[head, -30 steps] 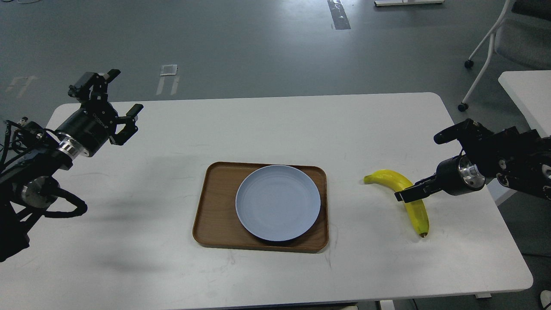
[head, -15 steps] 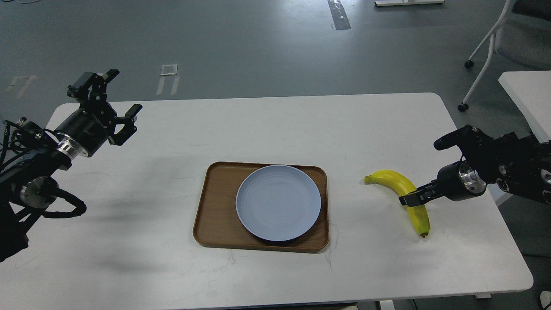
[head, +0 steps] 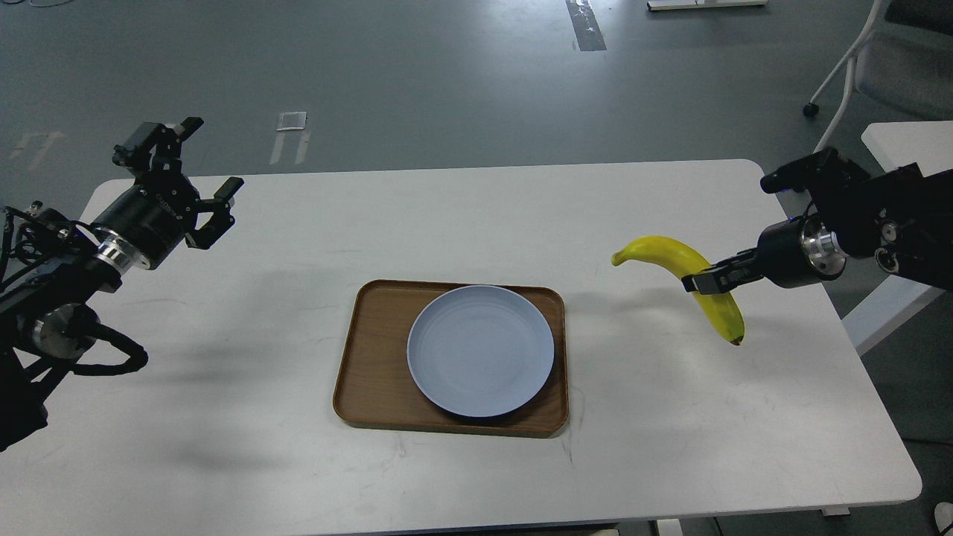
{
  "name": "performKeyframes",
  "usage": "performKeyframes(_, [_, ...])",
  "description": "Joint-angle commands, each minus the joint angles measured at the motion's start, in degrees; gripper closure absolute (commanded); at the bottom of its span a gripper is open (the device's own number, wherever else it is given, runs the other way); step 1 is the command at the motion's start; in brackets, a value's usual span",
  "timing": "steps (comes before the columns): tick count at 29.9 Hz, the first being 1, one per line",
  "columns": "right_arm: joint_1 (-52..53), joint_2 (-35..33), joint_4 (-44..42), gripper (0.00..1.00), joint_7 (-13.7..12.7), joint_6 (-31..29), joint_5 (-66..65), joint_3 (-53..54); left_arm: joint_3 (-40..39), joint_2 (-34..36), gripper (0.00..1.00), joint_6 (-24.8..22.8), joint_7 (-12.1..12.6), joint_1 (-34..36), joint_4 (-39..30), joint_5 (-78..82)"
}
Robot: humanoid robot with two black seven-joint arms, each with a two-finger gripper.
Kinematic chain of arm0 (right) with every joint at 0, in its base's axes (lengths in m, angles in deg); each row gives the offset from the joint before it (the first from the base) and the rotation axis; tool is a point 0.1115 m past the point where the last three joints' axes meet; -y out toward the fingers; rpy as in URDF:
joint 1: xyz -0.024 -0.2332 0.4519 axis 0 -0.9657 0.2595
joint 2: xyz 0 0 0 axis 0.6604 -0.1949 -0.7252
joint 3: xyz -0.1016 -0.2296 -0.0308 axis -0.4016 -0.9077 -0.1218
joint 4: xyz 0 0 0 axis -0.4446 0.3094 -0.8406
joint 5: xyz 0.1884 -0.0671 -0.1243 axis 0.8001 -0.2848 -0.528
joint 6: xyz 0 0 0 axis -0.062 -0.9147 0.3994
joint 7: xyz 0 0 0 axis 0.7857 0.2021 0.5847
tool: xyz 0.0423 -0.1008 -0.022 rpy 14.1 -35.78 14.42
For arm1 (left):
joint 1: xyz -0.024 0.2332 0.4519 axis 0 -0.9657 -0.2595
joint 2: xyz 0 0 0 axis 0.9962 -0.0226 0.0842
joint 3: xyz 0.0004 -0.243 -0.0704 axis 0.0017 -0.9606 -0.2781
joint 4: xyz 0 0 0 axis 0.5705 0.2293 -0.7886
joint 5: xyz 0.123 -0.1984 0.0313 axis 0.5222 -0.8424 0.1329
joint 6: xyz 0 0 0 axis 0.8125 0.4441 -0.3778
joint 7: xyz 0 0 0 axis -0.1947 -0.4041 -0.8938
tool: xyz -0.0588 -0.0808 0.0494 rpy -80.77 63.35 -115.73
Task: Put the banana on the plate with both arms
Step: 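Lift the banana with the right gripper and lower it onto the plate, then open the right gripper and release the banana on the plate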
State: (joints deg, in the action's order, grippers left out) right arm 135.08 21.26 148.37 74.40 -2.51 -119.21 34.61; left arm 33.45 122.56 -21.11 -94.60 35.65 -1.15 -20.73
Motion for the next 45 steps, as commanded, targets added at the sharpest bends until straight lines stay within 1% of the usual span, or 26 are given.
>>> performKeyframes(1, [3.1,6.4,0.3,0.91,0.0,-1.3,7.1,-0.5,-0.1,-0.2,0.02,0.0,0.0,0.0,0.0,0.0])
performKeyframes(2, [3.8,9.3,0.0,0.91,0.0,-1.9,9.8,-1.4,-0.1,-0.2,0.02,0.0,0.0,0.0,0.0,0.0])
performKeyframes(6, [5.0,17.0,-0.4,0.91,0.0,-2.0,16.0,-5.3,-0.3,-0.3,0.02,0.0,0.0,0.1,0.0,0.0])
performKeyframes(8, [5.1,22.1,-2.0,0.91,0.0,-1.6,19.2,-7.0,-0.3,-0.3,0.02,0.0,0.0,0.1,0.0,0.0])
performKeyframes(10, [4.9,25.0,-2.7,0.91,0.0,-1.6,21.0,-7.9,-0.3,-0.3,0.02,0.0,0.0,0.1,0.0,0.0])
performKeyframes(13, [4.3,27.6,-3.1,0.90,0.0,-1.4,23.1,-8.7,-0.4,-0.3,0.02,0.0,0.0,0.2,0.0,0.0])
performKeyframes(16, [3.4,31.0,-3.8,0.87,0.0,-1.4,25.5,-8.9,-0.4,-0.3,0.02,0.0,0.0,0.2,-0.2,0.0])
performKeyframes(20, [2.9,33.8,-5.2,0.87,0.0,-1.4,25.9,-9.2,-0.5,-0.1,0.02,0.0,0.0,0.2,-0.9,0.0])
performKeyframes(23, [2.8,35.7,-5.7,0.84,0.0,-1.4,26.3,-11.5,-0.5,0.0,0.02,0.0,0.0,0.2,-1.0,0.0])
performKeyframes(32, [1.1,36.4,-7.1,0.83,0.0,-1.3,26.4,-12.3,-0.6,0.6,0.02,0.0,0.0,0.2,-1.1,0.0])
performKeyframes(36, [0.3,36.4,-8.4,0.75,0.0,-1.2,26.7,-12.3,-0.6,0.6,0.02,0.0,0.0,0.2,-1.2,0.0])
performKeyframes(41, [-0.4,36.4,-9.1,0.71,0.0,-1.0,26.8,-12.3,-0.6,0.6,0.02,0.0,0.0,0.2,-1.2,0.0])
performKeyframes(44, [-0.5,36.4,-9.3,0.56,0.0,-0.9,26.8,-12.3,-0.6,0.6,0.02,0.0,0.0,0.2,-1.2,0.0])
performKeyframes(45, [-0.5,36.4,-9.4,0.46,0.0,-0.9,26.8,-12.3,-0.6,0.6,0.02,0.0,0.0,0.2,-1.2,0.0])
